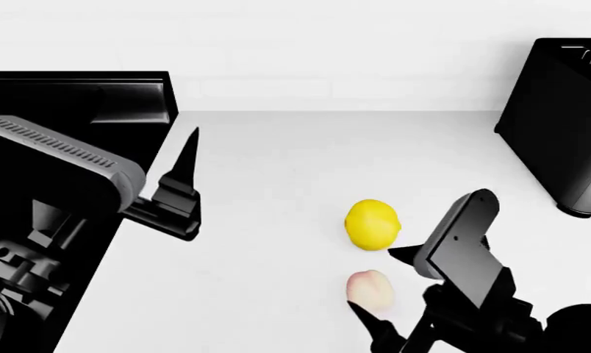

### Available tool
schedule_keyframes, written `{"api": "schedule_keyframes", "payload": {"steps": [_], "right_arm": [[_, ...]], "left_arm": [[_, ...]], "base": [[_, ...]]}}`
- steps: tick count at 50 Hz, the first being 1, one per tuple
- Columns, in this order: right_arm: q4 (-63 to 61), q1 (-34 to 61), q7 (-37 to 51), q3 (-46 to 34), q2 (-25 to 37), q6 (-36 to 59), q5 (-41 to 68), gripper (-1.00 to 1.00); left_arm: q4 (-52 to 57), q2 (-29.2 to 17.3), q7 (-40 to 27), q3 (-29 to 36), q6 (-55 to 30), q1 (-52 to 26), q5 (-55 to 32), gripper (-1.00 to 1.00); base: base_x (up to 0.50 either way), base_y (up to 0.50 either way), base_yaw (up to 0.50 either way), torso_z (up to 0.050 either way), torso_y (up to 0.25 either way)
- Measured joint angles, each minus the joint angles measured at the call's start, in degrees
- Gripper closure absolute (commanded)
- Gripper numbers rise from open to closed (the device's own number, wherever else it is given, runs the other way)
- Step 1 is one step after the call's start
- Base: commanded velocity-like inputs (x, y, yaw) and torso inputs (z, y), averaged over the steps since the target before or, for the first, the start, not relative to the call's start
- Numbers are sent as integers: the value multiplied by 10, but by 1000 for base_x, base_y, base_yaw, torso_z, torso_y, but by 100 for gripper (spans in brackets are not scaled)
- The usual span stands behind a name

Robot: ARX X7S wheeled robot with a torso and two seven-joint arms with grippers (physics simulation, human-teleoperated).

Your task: Pick the apricot, lemon from the counter and place them in the cabinet. Then close the cabinet.

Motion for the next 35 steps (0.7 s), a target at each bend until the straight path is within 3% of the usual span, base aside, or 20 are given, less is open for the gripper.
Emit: {"api": "schedule_keyframes", "payload": {"steps": [21, 22, 35], "right_arm": [[54, -25, -37, -113, 1, -69, -124, -100], [57, -24, -40, -115, 1, -73, -126, 100], [61, -33, -39, -118, 3, -90, -125, 100]], "left_arm": [[-4, -11, 1, 16, 24, 13, 10, -100], [-4, -11, 1, 16, 24, 13, 10, -100], [-5, -18, 0, 21, 36, 22, 13, -100]], "base": [[0, 0, 0, 0, 0], [0, 0, 0, 0, 0], [1, 0, 0, 0, 0]]}}
